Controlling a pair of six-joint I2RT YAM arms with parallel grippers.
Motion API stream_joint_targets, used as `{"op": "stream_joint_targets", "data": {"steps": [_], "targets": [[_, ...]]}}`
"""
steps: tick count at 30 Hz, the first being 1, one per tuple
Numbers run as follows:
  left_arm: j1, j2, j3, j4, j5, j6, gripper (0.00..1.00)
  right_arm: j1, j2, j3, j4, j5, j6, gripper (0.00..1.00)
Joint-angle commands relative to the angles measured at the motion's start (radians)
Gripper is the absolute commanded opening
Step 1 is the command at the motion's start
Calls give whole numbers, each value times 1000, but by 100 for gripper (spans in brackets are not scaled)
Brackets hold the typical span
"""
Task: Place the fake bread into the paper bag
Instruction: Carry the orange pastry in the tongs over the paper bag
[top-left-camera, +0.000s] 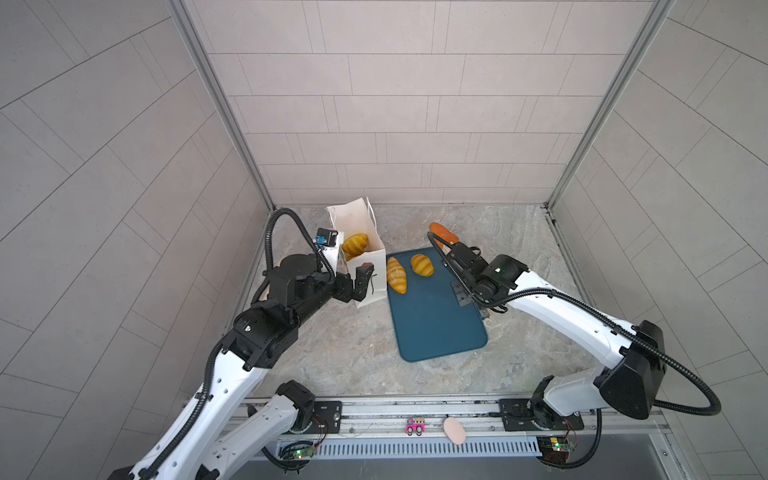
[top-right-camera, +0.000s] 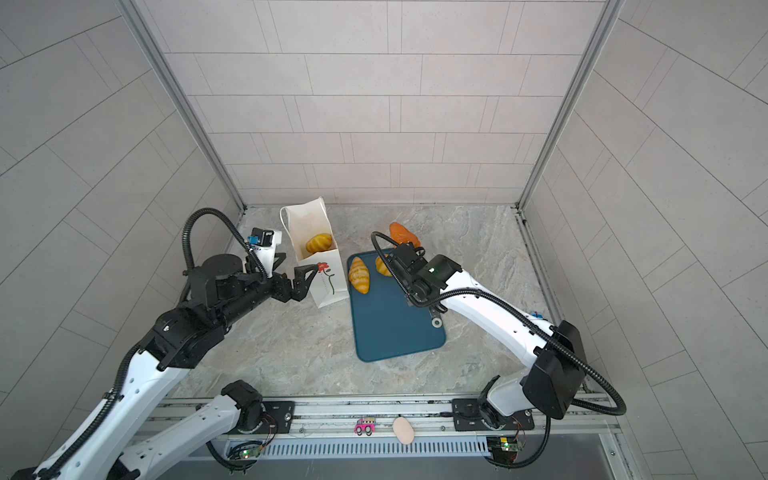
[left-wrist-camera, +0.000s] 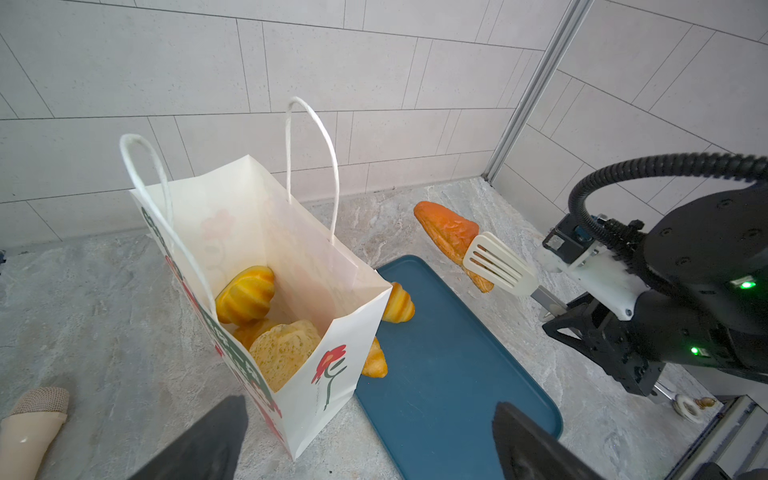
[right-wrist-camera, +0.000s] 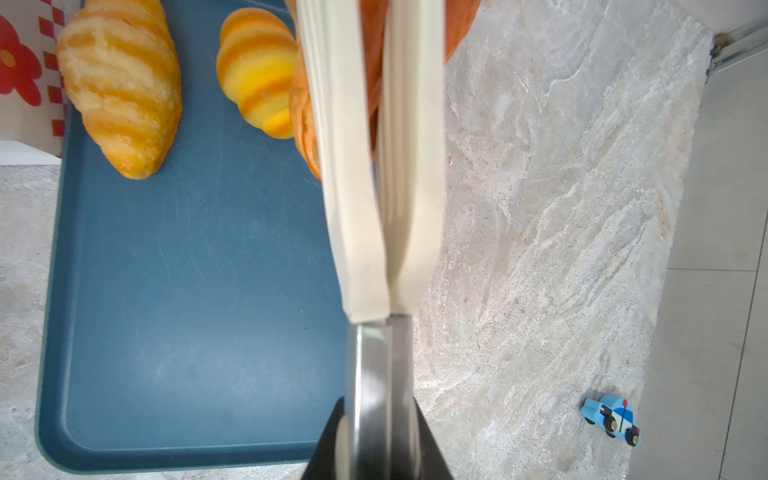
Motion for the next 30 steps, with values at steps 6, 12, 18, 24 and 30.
{"op": "stream_joint_targets", "data": {"steps": [6, 12, 18, 24, 30], "targets": [[35, -11, 44, -4, -6, -28, 100, 35, -66, 95, 87, -5, -44, 18], [95, -8, 51, -2, 51, -39, 100, 41, -95, 137, 131, -56, -73, 18], [159, -1, 46, 5, 110, -59, 100, 50, -95, 178, 175, -92, -94, 19], [215, -6, 38, 15, 147, -77, 100, 94, -51, 270, 187, -114, -150, 19], [244, -11, 29, 14, 163, -87, 100, 128, -15, 358, 207, -129, -212, 19]]}}
